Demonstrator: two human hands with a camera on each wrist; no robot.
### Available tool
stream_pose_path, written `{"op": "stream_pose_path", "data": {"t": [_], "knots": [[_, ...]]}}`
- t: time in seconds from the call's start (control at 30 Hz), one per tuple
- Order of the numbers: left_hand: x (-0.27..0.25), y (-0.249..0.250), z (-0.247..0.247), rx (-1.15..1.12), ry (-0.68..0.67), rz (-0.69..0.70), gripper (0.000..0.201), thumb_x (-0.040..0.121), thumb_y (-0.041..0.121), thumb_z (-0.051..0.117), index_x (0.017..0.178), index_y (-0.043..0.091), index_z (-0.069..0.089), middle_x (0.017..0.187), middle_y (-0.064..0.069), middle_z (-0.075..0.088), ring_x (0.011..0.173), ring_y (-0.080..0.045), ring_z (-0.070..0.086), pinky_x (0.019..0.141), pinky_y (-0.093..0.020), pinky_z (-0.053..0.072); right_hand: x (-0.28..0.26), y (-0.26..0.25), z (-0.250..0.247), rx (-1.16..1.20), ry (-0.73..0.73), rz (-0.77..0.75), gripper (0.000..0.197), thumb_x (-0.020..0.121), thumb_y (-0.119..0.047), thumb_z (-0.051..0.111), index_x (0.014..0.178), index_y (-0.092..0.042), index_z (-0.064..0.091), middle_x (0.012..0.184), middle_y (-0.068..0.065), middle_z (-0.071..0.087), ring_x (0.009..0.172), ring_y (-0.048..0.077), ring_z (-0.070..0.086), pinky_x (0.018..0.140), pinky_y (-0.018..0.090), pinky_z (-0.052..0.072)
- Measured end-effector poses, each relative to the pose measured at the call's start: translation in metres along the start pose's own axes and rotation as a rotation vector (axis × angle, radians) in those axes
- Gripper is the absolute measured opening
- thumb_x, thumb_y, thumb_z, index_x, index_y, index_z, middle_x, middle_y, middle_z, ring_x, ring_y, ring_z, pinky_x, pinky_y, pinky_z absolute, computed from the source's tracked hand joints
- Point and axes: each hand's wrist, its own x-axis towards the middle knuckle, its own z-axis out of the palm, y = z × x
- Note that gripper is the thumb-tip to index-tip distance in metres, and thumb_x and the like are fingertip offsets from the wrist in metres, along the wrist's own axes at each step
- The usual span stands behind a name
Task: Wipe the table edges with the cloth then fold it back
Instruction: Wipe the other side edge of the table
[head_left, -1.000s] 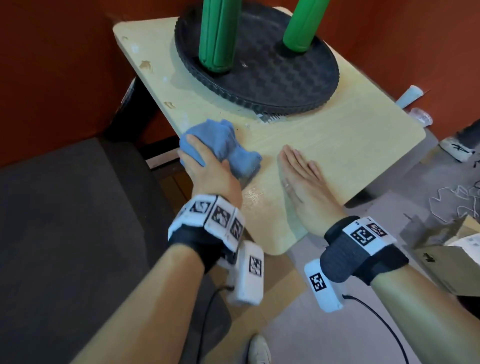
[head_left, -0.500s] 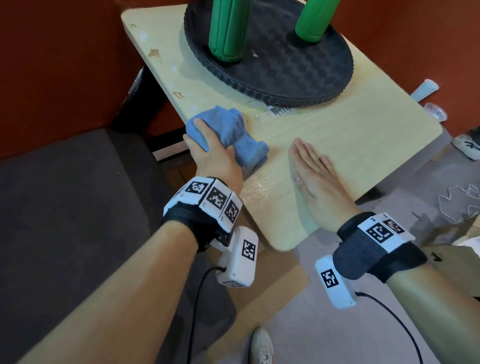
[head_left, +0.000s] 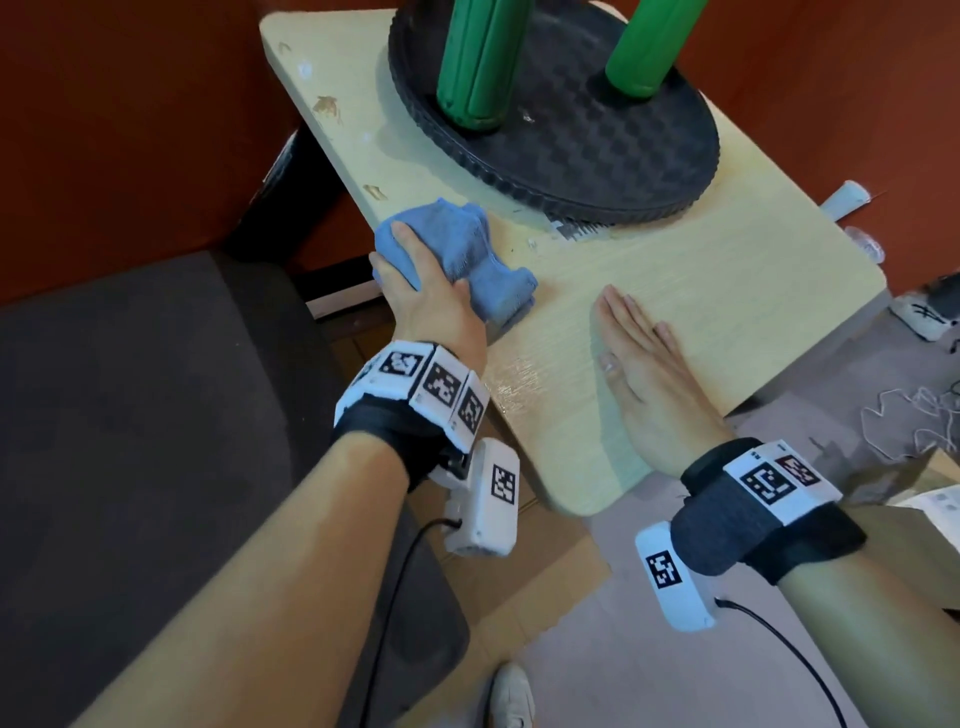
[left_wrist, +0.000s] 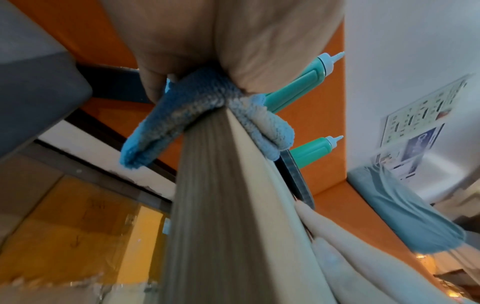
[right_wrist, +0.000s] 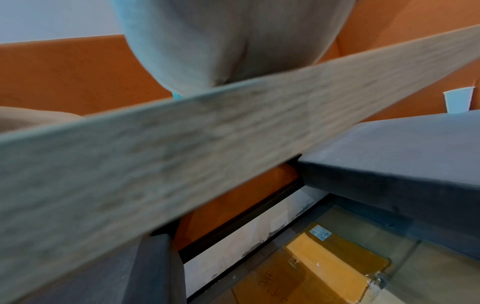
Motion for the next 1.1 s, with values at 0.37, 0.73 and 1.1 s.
{"op": "stream_pose_path", "data": {"t": [0.37, 0.73, 1.1], "knots": [[0.01, 0.0, -0.005, -0.029, -0.01, 0.011, 0.07, 0.101, 0.025, 0.031, 0.149, 0.021, -0.019, 0.155, -0.017, -0.026, 0.144, -0.038, 0.016, 0.108, -0.04, 0.036, 0.0, -0.006, -0.027, -0.033, -0.181, 0.012, 0.055, 0.101, -0.026, 0.025, 0.15, -0.02, 0.0, 0.159, -0.01, -0.008, 0.143, -0.002, -0.009, 0.119, 0.025, -0.005], [0.013, -0.001, -0.015, 0.003, -0.063, 0.014, 0.07, 0.101, 0.03, 0.03, 0.149, 0.022, -0.021, 0.155, -0.015, -0.027, 0.137, -0.037, 0.033, 0.084, -0.025, 0.03, 0.082, -0.047, -0.034, -0.044, -0.201, -0.164, 0.057, 0.101, -0.03, 0.031, 0.151, -0.018, 0.007, 0.16, -0.004, -0.004, 0.146, 0.006, -0.006, 0.12, 0.03, 0.001], [0.032, 0.0, -0.037, 0.057, -0.074, 0.046, 0.073, 0.1, 0.034, 0.034, 0.15, 0.022, -0.018, 0.156, -0.018, -0.021, 0.126, -0.042, 0.045, 0.087, -0.032, 0.041, 0.086, -0.047, -0.039, -0.069, -0.41, -0.108, 0.068, 0.1, -0.037, 0.034, 0.149, -0.025, -0.011, 0.156, -0.006, -0.025, 0.142, 0.007, -0.023, 0.119, 0.036, -0.008]]}}
